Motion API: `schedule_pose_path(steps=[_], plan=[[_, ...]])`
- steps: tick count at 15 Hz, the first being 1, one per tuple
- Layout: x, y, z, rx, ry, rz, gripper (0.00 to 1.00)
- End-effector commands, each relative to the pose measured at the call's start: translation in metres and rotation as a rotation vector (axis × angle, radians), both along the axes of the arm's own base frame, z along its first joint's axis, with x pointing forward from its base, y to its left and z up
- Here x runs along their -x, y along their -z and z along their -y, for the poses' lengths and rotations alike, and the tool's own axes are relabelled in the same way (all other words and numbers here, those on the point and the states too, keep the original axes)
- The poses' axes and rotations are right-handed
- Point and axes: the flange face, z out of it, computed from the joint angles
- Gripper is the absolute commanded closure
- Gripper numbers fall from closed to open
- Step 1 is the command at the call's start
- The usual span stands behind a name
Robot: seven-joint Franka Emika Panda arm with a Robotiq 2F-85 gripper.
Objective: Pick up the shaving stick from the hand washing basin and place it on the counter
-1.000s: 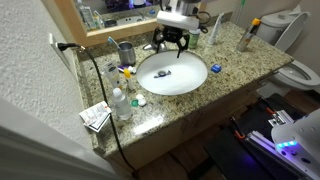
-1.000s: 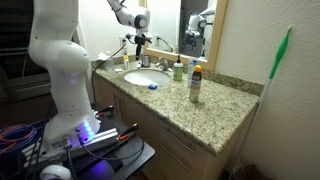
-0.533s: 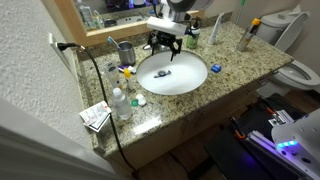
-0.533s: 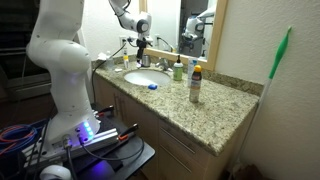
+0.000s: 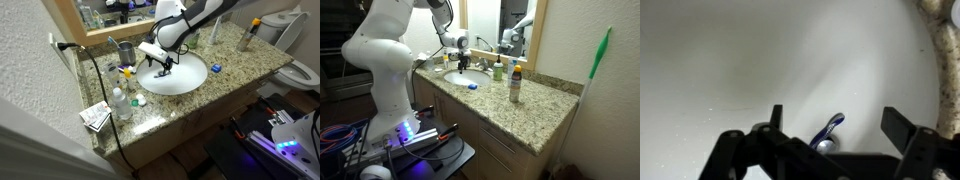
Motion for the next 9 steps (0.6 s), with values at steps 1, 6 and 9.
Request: schedule_pose_path(steps=[1,6,9], plan=[[-0.0004,0.0017,-0.0017,0.0,0.008,-0.001,0.0],[0.0003,-0.0013,-0.0003,0.053,0.119,0.005,0.0],[0.0003,-0.001,-0.0008,0.077,0.167,0.017,0.0]])
